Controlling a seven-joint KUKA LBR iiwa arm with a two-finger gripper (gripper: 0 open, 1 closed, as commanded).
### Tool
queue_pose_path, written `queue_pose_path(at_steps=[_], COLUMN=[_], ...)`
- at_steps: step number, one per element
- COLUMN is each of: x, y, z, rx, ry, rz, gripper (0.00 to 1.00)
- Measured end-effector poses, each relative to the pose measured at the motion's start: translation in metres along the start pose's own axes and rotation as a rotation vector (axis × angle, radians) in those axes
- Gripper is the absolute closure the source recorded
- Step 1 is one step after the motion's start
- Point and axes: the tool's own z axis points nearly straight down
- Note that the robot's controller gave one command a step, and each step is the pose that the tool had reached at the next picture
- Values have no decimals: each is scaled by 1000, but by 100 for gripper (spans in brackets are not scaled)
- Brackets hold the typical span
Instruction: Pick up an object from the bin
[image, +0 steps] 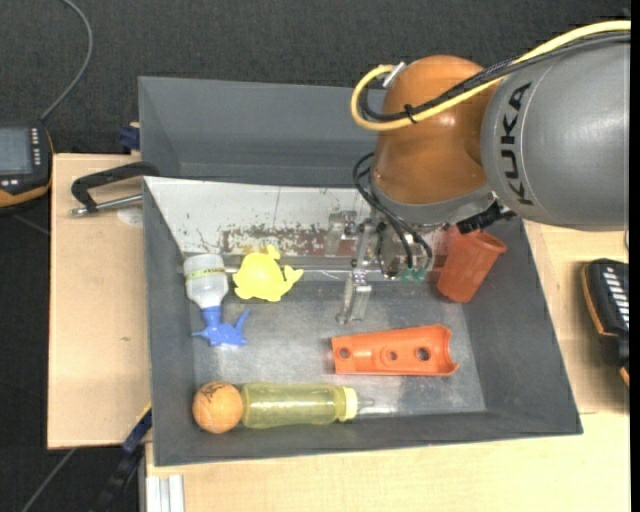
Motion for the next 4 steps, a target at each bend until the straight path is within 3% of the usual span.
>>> queue_pose_path(at_steps=[1,2,3,4], x=[-1,-8,-10,-10], y=[0,-36,-35,-35], z=[-5,110,109,109], rx=[-1,0,-1,-2], ry=[-8,2,-2,-2], rz=[1,-74,-74,-74], gripper=[0,100,0,0])
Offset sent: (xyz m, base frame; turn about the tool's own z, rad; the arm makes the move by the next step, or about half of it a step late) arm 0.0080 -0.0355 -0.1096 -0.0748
